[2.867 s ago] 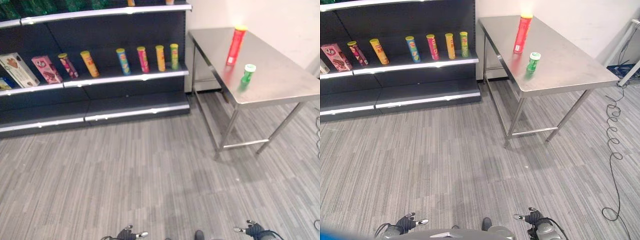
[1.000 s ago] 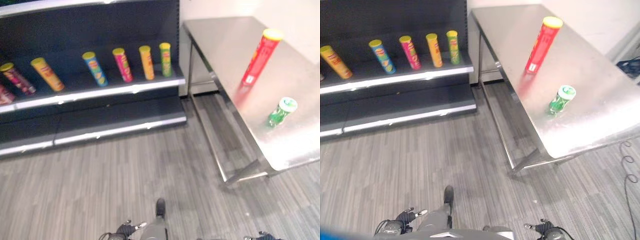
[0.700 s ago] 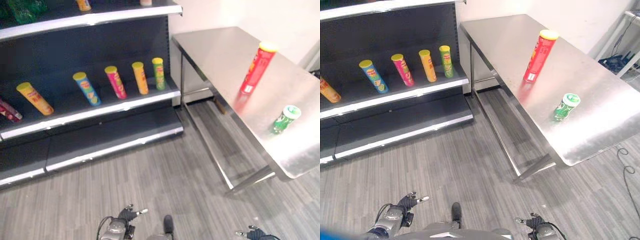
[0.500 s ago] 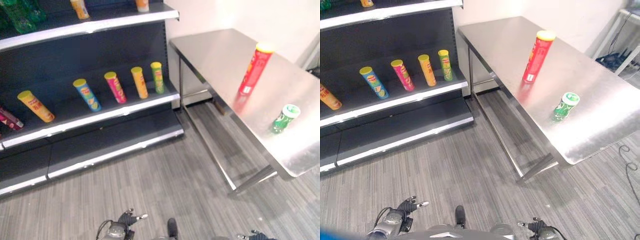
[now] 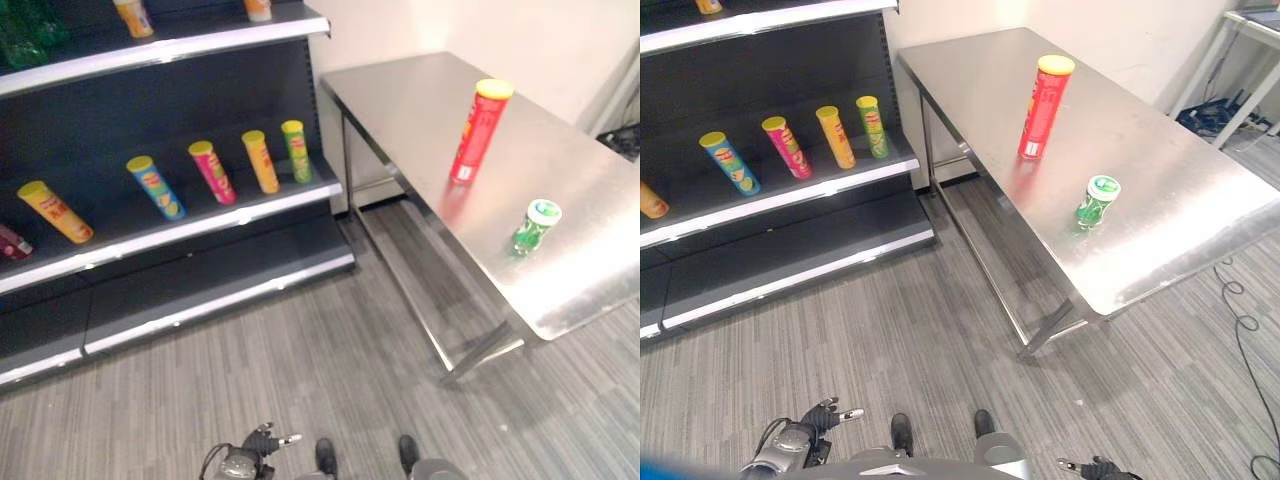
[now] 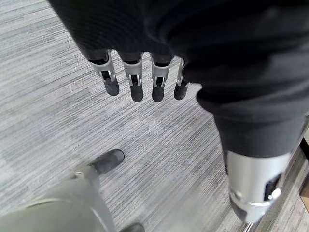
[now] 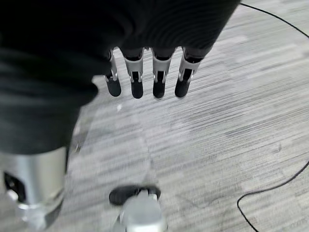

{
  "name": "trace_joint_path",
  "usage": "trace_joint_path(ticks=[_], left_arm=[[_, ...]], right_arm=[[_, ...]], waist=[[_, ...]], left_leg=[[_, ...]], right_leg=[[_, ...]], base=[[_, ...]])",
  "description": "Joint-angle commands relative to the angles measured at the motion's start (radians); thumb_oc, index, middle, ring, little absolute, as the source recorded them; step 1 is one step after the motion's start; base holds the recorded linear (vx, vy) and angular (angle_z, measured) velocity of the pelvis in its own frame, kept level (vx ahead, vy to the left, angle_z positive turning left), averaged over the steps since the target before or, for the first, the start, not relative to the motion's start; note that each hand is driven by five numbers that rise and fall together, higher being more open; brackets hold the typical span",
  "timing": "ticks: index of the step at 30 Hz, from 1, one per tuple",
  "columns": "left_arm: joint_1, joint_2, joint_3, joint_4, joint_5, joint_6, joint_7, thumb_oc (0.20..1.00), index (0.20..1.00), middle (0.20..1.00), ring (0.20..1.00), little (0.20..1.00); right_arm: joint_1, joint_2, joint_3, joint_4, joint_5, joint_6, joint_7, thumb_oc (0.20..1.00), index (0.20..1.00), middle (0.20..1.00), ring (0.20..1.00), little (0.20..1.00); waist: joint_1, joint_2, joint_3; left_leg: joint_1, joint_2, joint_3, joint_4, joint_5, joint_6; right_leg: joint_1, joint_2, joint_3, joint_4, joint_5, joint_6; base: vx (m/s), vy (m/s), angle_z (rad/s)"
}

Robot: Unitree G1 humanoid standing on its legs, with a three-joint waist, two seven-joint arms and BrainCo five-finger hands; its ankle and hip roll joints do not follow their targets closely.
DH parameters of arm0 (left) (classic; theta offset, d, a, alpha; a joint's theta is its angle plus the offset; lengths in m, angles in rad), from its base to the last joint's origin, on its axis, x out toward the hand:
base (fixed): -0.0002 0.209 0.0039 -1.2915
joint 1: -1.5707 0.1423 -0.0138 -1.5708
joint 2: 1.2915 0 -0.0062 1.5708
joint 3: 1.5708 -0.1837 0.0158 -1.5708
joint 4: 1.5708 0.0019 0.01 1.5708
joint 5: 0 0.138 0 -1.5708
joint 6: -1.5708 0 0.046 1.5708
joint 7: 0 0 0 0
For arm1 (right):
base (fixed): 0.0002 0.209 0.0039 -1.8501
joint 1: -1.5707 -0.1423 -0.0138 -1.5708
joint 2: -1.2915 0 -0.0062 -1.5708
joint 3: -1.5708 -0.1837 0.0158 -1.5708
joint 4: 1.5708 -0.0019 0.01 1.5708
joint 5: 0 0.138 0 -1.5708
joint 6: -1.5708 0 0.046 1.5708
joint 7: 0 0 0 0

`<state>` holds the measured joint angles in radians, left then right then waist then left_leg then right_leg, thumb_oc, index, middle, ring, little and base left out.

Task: Put the goods on the table back onto the shelves and tidy them up.

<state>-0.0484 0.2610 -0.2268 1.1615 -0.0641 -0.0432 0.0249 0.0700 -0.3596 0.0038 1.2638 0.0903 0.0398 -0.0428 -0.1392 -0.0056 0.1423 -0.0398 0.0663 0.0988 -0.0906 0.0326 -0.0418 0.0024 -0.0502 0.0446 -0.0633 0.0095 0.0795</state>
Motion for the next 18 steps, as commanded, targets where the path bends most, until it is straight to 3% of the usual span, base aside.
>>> trace_joint_path(ticks=[1, 6, 8, 12, 18], left_arm=[[-0.046, 0.053, 0.014, 0.005, 0.007, -0.015, -0.002, 1.0, 1.0, 1.0, 1.0, 1.0], [-0.036, 0.06, 0.022, 0.003, 0.019, -0.014, -0.002, 1.0, 1.0, 1.0, 1.0, 1.0], [-0.023, 0.06, 0.034, -0.001, 0.034, -0.013, -0.003, 1.0, 1.0, 1.0, 1.0, 1.0], [-0.007, 0.041, 0.045, -0.016, 0.04, -0.015, 0.004, 1.0, 1.0, 1.0, 1.0, 1.0], [0.028, 0.032, 0.042, -0.061, 0.039, -0.026, -0.001, 1.0, 1.0, 1.0, 1.0, 1.0]], right_arm=[[-0.01, -0.041, -0.012, -0.002, 0.069, -0.018, -0.025, 1.0, 1.0, 1.0, 1.0, 1.0], [0.048, -0.125, -0.136, -0.05, 0.104, -0.032, -0.055, 1.0, 1.0, 1.0, 1.0, 1.0], [0.101, -0.228, -0.262, -0.131, 0.099, -0.038, -0.092, 1.0, 1.0, 1.0, 1.0, 1.0], [0.157, -0.354, -0.436, -0.289, 0.079, -0.047, -0.158, 1.0, 1.0, 1.0, 1.0, 1.0], [0.189, -0.464, -0.585, -0.476, 0.079, -0.085, -0.191, 1.0, 1.0, 1.0, 1.0, 1.0]], waist=[[-0.024, -0.044, 0.005], [-0.044, -0.043, -0.007], [-0.061, -0.04, -0.017], [-0.08, -0.032, -0.025], [-0.079, -0.027, -0.023]], left_leg=[[0.095, -0.01, 0.012, 0.029, -0.069, -0.024], [0.112, 0.005, 0.022, 0.017, -0.071, -0.035], [0.123, 0.011, 0.026, 0.013, -0.074, -0.039], [0.138, 0.014, 0.033, 0.006, -0.081, -0.041], [0.143, 0.016, 0.032, 0.003, -0.089, -0.043]], right_leg=[[0.038, -0.038, 0.009, 0.012, -0.058, 0.057], [0.052, -0.03, 0.005, 0.006, -0.066, 0.055], [0.06, -0.031, 0.003, 0.004, -0.071, 0.059], [0.069, -0.03, 0.001, 0.002, -0.076, 0.062], [0.074, -0.029, -0.005, -0.001, -0.073, 0.062]], base=[[0.05, -0.07, -0.03], [0.06, -0.043, -0.04], [0.06, -0.003, -0.06], [0.04, 0.008, -0.03], [0.01, 0.0, -0.03]])
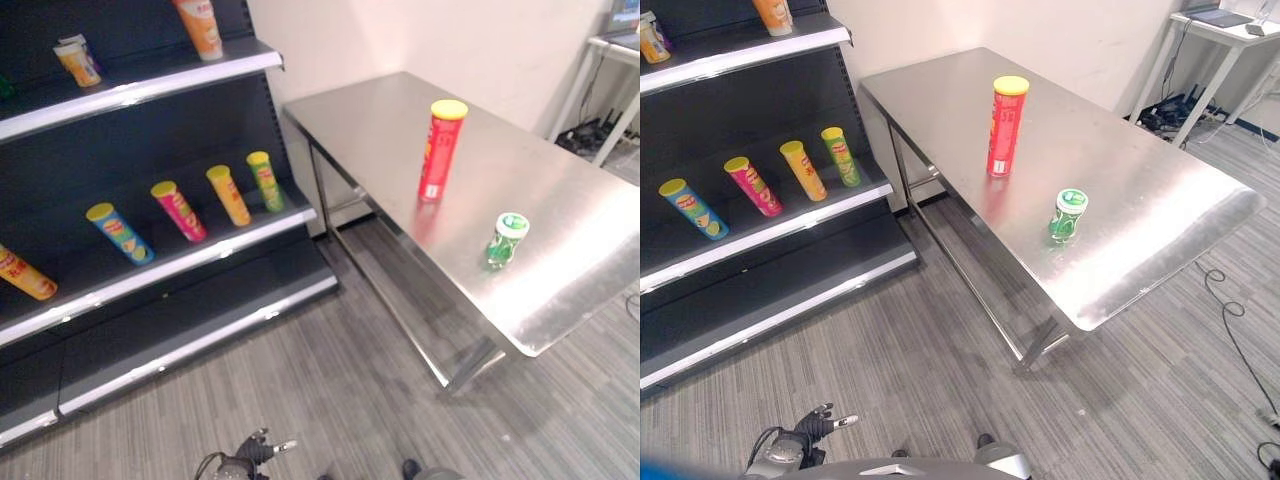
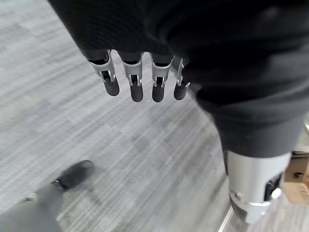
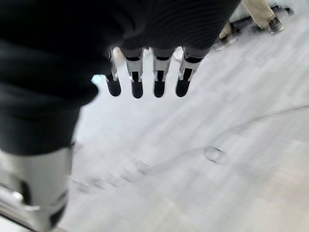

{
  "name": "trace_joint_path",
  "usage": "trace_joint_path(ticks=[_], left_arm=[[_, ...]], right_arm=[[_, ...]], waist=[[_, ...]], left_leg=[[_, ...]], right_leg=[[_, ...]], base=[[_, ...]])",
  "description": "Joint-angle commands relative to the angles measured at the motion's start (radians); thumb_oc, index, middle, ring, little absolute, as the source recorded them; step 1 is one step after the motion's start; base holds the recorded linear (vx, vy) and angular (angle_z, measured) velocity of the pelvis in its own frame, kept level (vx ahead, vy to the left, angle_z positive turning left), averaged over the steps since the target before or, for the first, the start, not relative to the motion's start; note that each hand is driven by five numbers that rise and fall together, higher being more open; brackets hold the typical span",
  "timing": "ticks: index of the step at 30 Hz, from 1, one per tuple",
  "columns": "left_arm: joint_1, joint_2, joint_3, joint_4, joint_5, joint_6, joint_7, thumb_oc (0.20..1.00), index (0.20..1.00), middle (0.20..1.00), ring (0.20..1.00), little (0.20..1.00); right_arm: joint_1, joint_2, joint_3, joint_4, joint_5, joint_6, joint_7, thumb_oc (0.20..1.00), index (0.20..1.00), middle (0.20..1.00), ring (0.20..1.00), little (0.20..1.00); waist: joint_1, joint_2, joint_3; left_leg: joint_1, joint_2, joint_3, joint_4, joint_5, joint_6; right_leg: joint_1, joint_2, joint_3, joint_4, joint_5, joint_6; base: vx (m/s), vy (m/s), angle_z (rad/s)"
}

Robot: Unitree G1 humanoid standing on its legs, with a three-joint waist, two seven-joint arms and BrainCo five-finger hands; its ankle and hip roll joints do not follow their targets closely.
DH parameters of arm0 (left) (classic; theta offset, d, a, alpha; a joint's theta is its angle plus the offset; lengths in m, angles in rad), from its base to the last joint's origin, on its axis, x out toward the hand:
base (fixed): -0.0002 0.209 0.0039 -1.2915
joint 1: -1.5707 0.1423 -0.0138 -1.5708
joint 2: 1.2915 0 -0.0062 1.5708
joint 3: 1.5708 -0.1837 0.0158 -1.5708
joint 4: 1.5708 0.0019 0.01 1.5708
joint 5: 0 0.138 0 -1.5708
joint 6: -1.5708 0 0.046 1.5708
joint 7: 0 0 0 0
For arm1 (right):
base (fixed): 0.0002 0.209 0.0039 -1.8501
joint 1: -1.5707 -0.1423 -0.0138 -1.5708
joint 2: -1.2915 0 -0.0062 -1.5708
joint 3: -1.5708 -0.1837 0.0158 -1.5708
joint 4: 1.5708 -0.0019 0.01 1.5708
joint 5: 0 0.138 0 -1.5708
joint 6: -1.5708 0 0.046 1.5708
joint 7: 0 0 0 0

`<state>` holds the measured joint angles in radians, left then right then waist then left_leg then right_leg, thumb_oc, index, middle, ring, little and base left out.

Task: Put the goods on the table back onto the shelves and tidy them up.

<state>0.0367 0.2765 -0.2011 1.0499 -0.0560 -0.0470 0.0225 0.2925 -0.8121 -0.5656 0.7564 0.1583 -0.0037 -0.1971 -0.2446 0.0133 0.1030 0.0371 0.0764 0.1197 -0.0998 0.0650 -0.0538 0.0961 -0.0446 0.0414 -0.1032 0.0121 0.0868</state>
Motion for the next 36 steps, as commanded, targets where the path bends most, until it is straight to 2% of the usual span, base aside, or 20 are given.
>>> trace_joint_path(ticks=[1, 3, 6, 8, 12, 15, 17, 24, 32, 36], left_arm=[[-0.056, 0.015, 0.014, 0.046, 0.03, -0.023, -0.001, 1.0, 1.0, 1.0, 1.0, 1.0], [-0.038, 0.018, 0.011, 0.016, 0.022, -0.028, -0.012, 1.0, 1.0, 1.0, 1.0, 1.0], [-0.03, 0.024, 0.003, -0.006, 0.016, -0.03, -0.016, 1.0, 1.0, 1.0, 1.0, 1.0], [-0.031, 0.024, 0.001, -0.01, 0.012, -0.03, -0.016, 1.0, 1.0, 1.0, 1.0, 1.0], [-0.039, 0.034, -0.024, -0.025, 0.015, -0.024, -0.018, 1.0, 1.0, 1.0, 1.0, 1.0], [-0.036, 0.036, -0.029, -0.043, 0.005, -0.025, -0.018, 1.0, 1.0, 1.0, 1.0, 1.0], [-0.04, 0.04, -0.049, -0.05, -0.011, -0.022, -0.025, 1.0, 1.0, 1.0, 1.0, 1.0], [-0.033, 0.033, -0.064, -0.048, -0.033, -0.019, -0.025, 1.0, 1.0, 1.0, 1.0, 1.0], [-0.016, 0.02, -0.056, -0.057, -0.043, -0.019, -0.019, 1.0, 1.0, 1.0, 1.0, 1.0], [-0.008, 0.016, -0.049, -0.064, -0.043, -0.02, -0.019, 1.0, 1.0, 1.0, 1.0, 1.0]], right_arm=[[-0.038, -0.031, -0.025, 0.007, 0.008, -0.048, -0.044, 1.0, 1.0, 1.0, 1.0, 1.0], [-0.073, -0.108, -0.039, -0.136, -0.018, -0.08, -0.037, 1.0, 1.0, 1.0, 1.0, 1.0], [-0.121, -0.145, 0.002, -0.219, -0.044, -0.091, -0.024, 1.0, 1.0, 1.0, 1.0, 1.0], [-0.156, -0.154, 0.031, -0.208, -0.035, -0.098, -0.024, 1.0, 1.0, 1.0, 1.0, 1.0], [-0.276, -0.205, 0.184, -0.234, -0.105, -0.084, 0.007, 1.0, 1.0, 1.0, 1.0, 1.0], [-0.336, -0.224, 0.253, -0.201, -0.114, -0.089, 0.018, 1.0, 1.0, 1.0, 1.0, 1.0], [-0.423, -0.252, 0.35, -0.138, -0.125, -0.082, 0.034, 1.0, 1.0, 1.0, 1.0, 1.0], [-0.595, -0.272, 0.527, -0.047, -0.147, -0.078, 0.057, 1.0, 1.0, 1.0, 1.0, 1.0], [-0.609, -0.271, 0.559, -0.111, -0.161, -0.085, 0.069, 1.0, 1.0, 1.0, 1.0, 1.0], [-0.576, -0.264, 0.536, -0.17, -0.164, -0.09, 0.073, 1.0, 1.0, 1.0, 1.0, 1.0]], waist=[[0.028, -0.046, 0.016], [0.043, -0.046, 0.018], [0.06, -0.047, 0.019], [0.064, -0.047, 0.021], [0.089, -0.05, 0.023], [0.097, -0.049, 0.027], [0.114, -0.05, 0.028], [0.139, -0.048, 0.032], [0.152, -0.045, 0.033], [0.151, -0.045, 0.033]], left_leg=[[0.067, 0.006, 0.011, 0.013, -0.123, -0.032], [0.068, 0.01, 0.008, 0.013, -0.123, -0.036], [0.069, 0.015, 0.004, 0.013, -0.119, -0.039], [0.069, 0.017, 0.004, 0.013, -0.118, -0.04], [0.066, 0.028, -0.003, 0.013, -0.106, -0.047], [0.064, 0.031, -0.009, 0.013, -0.1, -0.05], [0.062, 0.035, -0.018, 0.013, -0.093, -0.055], [0.059, 0.043, -0.042, 0.012, -0.077, -0.064], [0.051, 0.049, -0.059, 0.012, -0.07, -0.071], [0.05, 0.049, -0.062, 0.012, -0.069, -0.072]], right_leg=[[-0.019, -0.033, -0.002, 0.039, -0.076, 0.055], [-0.017, -0.03, -0.011, 0.037, -0.077, 0.051], [-0.01, -0.028, -0.017, 0.034, -0.081, 0.048], [-0.008, -0.027, -0.019, 0.034, -0.081, 0.047], [-0.003, -0.022, -0.03, 0.035, -0.091, 0.039], [0.001, -0.02, -0.039, 0.036, -0.098, 0.035], [0.007, -0.018, -0.05, 0.039, -0.107, 0.031], [0.023, -0.013, -0.077, 0.041, -0.121, 0.02], [0.029, -0.01, -0.101, 0.043, -0.131, 0.014], [0.032, -0.008, -0.106, 0.042, -0.132, 0.013]], base=[[0.0, -0.016, 0.03], [0.01, -0.049, 0.04], [0.0, -0.043, 0.01], [-0.01, -0.027, 0.1], [-0.02, -0.035, 0.12], [-0.01, -0.037, 0.18], [-0.01, -0.035, 0.31], [0.0, -0.032, 0.15], [0.0, -0.016, 0.1], [0.0, 0.0, 0.0]])
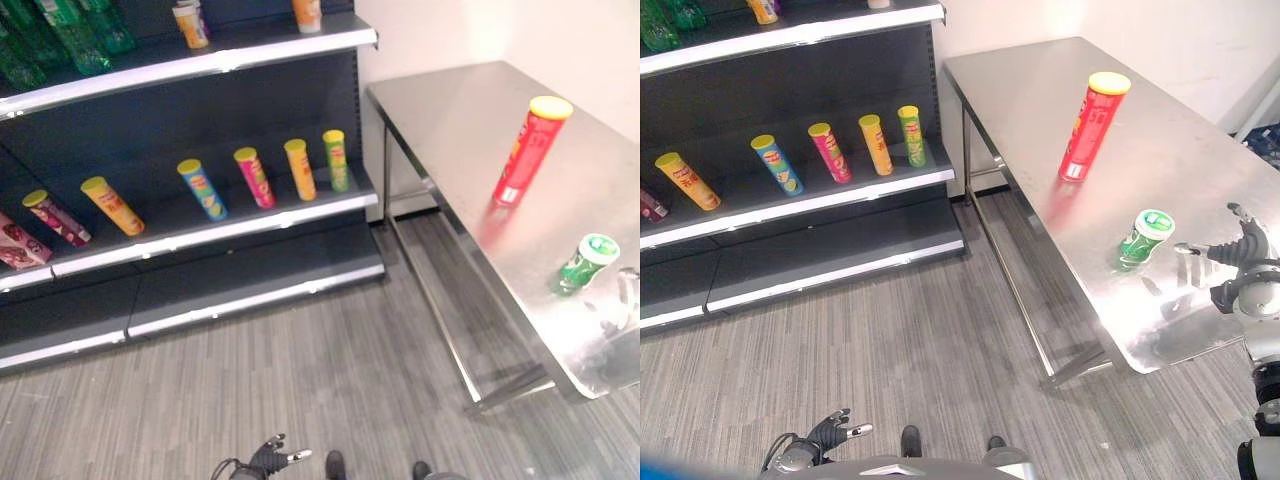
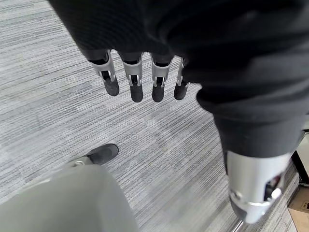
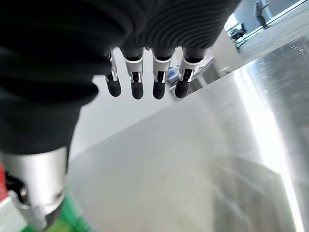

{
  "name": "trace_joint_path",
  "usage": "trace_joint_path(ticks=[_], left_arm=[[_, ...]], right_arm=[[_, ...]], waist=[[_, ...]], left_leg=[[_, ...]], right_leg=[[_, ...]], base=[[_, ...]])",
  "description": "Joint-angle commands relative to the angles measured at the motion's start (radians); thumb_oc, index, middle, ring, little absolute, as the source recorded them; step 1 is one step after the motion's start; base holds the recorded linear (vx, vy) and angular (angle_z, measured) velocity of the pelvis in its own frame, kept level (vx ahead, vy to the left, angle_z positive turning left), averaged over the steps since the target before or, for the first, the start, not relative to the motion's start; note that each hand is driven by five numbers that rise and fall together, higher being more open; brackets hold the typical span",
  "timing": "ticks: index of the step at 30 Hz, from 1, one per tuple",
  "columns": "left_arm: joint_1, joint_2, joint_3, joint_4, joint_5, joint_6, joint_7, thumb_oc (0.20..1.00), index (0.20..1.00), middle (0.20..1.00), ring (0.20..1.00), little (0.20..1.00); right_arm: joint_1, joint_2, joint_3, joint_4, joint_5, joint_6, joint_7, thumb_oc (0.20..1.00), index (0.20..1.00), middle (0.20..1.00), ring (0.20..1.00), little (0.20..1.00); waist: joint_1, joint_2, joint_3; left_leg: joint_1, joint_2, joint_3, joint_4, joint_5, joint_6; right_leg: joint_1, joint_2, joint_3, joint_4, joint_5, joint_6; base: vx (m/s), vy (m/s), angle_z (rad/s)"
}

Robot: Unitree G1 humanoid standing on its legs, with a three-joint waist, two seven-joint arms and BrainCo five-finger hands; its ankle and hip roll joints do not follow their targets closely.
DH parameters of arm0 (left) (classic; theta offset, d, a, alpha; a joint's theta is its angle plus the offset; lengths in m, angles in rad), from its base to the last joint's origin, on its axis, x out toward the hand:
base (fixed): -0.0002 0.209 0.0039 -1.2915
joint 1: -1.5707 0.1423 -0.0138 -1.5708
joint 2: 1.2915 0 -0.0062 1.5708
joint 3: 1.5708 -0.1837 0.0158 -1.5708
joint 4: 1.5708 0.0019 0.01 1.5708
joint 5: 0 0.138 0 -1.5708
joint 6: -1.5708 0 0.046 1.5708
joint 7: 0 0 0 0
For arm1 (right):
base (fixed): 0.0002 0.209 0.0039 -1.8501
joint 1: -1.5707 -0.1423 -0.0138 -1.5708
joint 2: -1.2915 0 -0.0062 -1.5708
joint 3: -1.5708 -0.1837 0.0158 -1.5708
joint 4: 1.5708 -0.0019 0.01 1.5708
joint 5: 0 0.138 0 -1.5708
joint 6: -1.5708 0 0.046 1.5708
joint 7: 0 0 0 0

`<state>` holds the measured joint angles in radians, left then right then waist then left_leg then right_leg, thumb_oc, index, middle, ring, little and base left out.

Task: Put the goods on the table back onto the shelves and tidy them up.

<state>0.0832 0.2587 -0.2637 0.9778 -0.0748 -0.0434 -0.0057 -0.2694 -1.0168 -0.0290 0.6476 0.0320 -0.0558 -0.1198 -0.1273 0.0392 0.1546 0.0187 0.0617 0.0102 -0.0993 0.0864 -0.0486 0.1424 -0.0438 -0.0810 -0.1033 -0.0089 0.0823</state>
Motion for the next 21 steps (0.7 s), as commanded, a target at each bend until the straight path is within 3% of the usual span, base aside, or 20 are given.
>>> trace_joint_path(ticks=[1, 16, 20, 21], left_arm=[[-0.054, 0.035, 0.013, 0.007, -0.023, -0.023, 0.009, 1.0, 1.0, 1.0, 1.0, 1.0], [-0.006, 0.056, -0.01, -0.12, -0.043, -0.024, -0.013, 1.0, 1.0, 1.0, 1.0, 1.0], [0.042, 0.09, -0.022, -0.272, -0.072, -0.018, -0.031, 1.0, 1.0, 1.0, 1.0, 1.0], [0.049, 0.083, -0.034, -0.154, -0.038, -0.037, -0.036, 1.0, 1.0, 1.0, 1.0, 1.0]], right_arm=[[-0.003, -0.054, -0.006, -0.073, -0.036, -0.041, -0.001, 1.0, 1.0, 1.0, 1.0, 1.0], [-0.072, -0.031, 0.091, -0.048, -0.081, -0.04, 0.009, 1.0, 1.0, 1.0, 1.0, 1.0], [-0.114, -0.032, 0.103, 0.015, -0.073, -0.032, -0.009, 1.0, 1.0, 1.0, 1.0, 1.0], [-0.145, -0.021, 0.112, 0.044, -0.066, -0.031, -0.019, 1.0, 1.0, 1.0, 1.0, 1.0]], waist=[[0.034, -0.07, -0.018], [0.052, -0.058, -0.012], [0.065, -0.05, -0.009], [0.071, -0.052, -0.004]], left_leg=[[0.069, 0.064, 0.047, 0.012, -0.091, -0.077], [0.063, 0.064, 0.052, 0.012, -0.091, -0.074], [0.056, 0.063, 0.042, 0.012, -0.086, -0.072], [0.052, 0.061, 0.035, 0.012, -0.084, -0.072]], right_leg=[[-0.014, -0.009, 0.015, 0.042, -0.112, 0.017], [-0.017, -0.012, 0.009, 0.032, -0.104, 0.02], [-0.018, -0.013, 0.0, 0.031, -0.102, 0.019], [-0.022, -0.012, -0.001, 0.031, -0.103, 0.019]], base=[[0.0, 0.0, 0.0], [0.0, 0.0, 0.0], [0.0, -0.005, 0.01], [-0.02, -0.022, 0.12]])
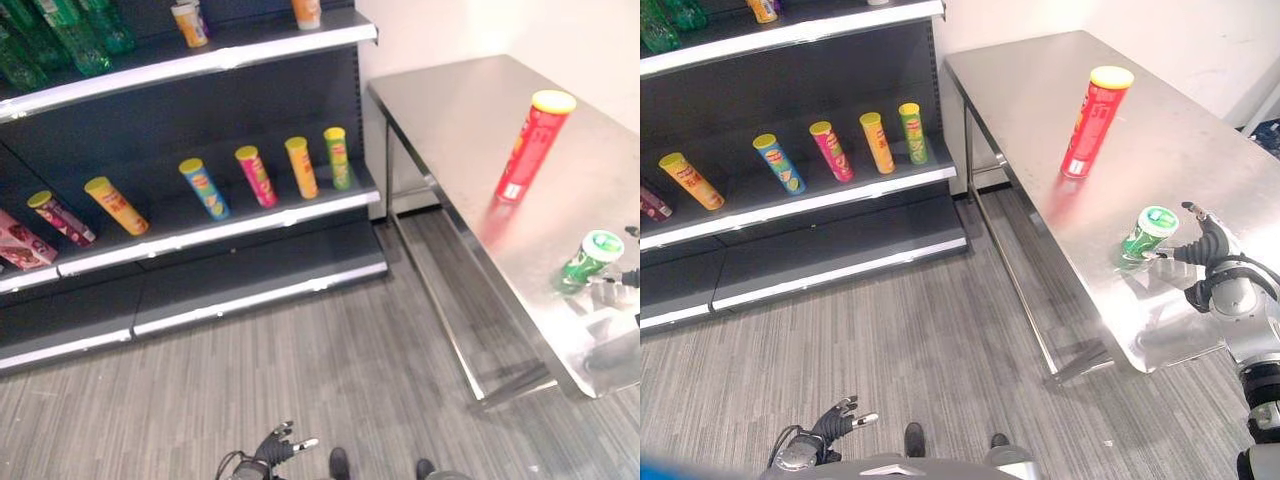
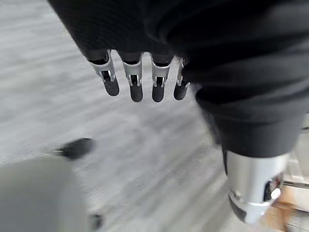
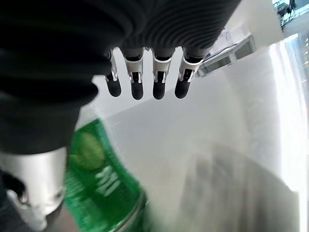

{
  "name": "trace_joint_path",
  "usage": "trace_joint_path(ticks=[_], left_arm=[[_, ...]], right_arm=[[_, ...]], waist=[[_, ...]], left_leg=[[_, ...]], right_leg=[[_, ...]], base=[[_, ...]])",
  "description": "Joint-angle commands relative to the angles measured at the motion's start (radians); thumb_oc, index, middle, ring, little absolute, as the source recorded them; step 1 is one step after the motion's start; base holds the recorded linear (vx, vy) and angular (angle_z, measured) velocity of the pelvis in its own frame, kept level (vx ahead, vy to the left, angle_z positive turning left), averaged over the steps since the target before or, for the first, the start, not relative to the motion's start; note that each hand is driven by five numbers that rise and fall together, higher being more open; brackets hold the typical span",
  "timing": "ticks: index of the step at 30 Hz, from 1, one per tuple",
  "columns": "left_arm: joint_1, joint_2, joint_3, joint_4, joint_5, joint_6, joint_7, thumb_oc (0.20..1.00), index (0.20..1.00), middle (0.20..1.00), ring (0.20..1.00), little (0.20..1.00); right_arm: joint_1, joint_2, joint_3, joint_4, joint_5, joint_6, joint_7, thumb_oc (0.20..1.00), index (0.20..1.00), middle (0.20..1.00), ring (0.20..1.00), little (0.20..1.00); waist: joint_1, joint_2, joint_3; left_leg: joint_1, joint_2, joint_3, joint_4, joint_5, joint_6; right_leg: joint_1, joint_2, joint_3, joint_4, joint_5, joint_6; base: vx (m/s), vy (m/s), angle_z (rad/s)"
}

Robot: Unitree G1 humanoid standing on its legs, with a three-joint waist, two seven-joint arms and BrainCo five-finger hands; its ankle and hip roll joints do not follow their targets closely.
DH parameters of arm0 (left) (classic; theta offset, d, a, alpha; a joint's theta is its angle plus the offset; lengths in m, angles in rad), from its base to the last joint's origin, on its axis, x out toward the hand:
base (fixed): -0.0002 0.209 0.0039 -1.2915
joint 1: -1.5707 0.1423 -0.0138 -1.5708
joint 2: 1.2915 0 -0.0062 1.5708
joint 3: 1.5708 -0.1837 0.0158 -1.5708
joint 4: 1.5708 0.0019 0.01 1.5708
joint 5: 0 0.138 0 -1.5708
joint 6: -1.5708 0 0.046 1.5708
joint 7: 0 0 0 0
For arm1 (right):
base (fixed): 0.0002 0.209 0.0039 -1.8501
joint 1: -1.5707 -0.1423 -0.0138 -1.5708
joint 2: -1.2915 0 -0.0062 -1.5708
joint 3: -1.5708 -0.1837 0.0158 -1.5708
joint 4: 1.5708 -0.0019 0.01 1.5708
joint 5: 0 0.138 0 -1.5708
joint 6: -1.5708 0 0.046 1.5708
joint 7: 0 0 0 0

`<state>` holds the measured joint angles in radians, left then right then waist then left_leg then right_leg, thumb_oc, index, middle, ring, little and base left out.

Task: Put the goods on the table back onto the shelves and tidy them up.

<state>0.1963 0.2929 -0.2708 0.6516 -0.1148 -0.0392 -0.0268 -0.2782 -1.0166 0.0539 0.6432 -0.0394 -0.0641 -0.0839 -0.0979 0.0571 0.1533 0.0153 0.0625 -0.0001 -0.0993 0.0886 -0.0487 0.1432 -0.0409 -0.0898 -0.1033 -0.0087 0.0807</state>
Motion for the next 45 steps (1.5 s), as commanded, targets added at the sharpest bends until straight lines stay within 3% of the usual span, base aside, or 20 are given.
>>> trace_joint_path(ticks=[1, 7, 35, 36, 37, 45], left_arm=[[-0.068, 0.045, -0.017, 0.215, 0.01, -0.036, -0.013, 1.0, 1.0, 1.0, 1.0, 1.0], [-0.102, 0.044, 0.008, 0.298, 0.009, -0.029, -0.004, 1.0, 1.0, 1.0, 1.0, 1.0], [-0.135, 0.041, 0.034, 0.354, -0.003, -0.023, 0.01, 1.0, 1.0, 1.0, 1.0, 1.0], [-0.138, 0.043, 0.034, 0.354, -0.005, -0.022, 0.011, 1.0, 1.0, 1.0, 1.0, 1.0], [-0.139, 0.043, 0.033, 0.354, -0.011, -0.02, 0.01, 1.0, 1.0, 1.0, 1.0, 1.0], [-0.143, 0.043, 0.035, 0.36, -0.021, -0.018, 0.011, 1.0, 1.0, 1.0, 1.0, 1.0]], right_arm=[[-0.14, -0.025, 0.025, 0.057, 0.009, -0.019, -0.063, 1.0, 1.0, 1.0, 1.0, 1.0], [-0.155, -0.015, 0.033, 0.065, 0.0, -0.009, -0.08, 1.0, 1.0, 1.0, 1.0, 1.0], [-0.201, 0.022, 0.091, 0.005, 0.009, -0.029, -0.065, 1.0, 1.0, 1.0, 1.0, 1.0], [-0.208, 0.026, 0.107, 0.021, 0.017, -0.024, -0.05, 0.363, 0.363, 0.363, 0.363, 0.363], [-0.215, 0.029, 0.123, 0.046, 0.021, -0.017, -0.038, 0.2, 0.2, 0.2, 0.2, 0.2], [-0.219, 0.026, 0.161, 0.06, 0.026, -0.007, -0.003, 0.2, 0.2, 0.2, 0.2, 0.2]], waist=[[0.045, -0.07, -0.002], [0.051, -0.063, 0.004], [0.059, -0.073, -0.003], [0.061, -0.075, -0.003], [0.062, -0.076, -0.004], [0.057, -0.078, 0.0]], left_leg=[[0.053, 0.059, 0.04, 0.012, -0.085, -0.073], [0.048, 0.055, 0.028, 0.012, -0.083, -0.074], [0.069, 0.059, 0.026, 0.012, -0.095, -0.075], [0.07, 0.061, 0.024, 0.012, -0.093, -0.077], [0.07, 0.062, 0.023, 0.012, -0.092, -0.077], [0.07, 0.064, 0.024, 0.012, -0.09, -0.08]], right_leg=[[-0.023, -0.014, 0.005, 0.031, -0.104, 0.02], [-0.02, -0.015, -0.006, 0.029, -0.11, 0.017], [0.003, -0.013, -0.012, 0.028, -0.119, 0.012], [0.004, -0.012, -0.013, 0.028, -0.119, 0.011], [0.006, -0.012, -0.015, 0.027, -0.119, 0.011], [0.005, -0.007, -0.016, 0.027, -0.119, 0.008]], base=[[-0.02, -0.025, 0.15], [0.0, -0.01, 0.13], [0.0, 0.0, 0.01], [0.0, 0.0, 0.0], [0.0, 0.0, 0.0], [0.0, 0.0, 0.0]])
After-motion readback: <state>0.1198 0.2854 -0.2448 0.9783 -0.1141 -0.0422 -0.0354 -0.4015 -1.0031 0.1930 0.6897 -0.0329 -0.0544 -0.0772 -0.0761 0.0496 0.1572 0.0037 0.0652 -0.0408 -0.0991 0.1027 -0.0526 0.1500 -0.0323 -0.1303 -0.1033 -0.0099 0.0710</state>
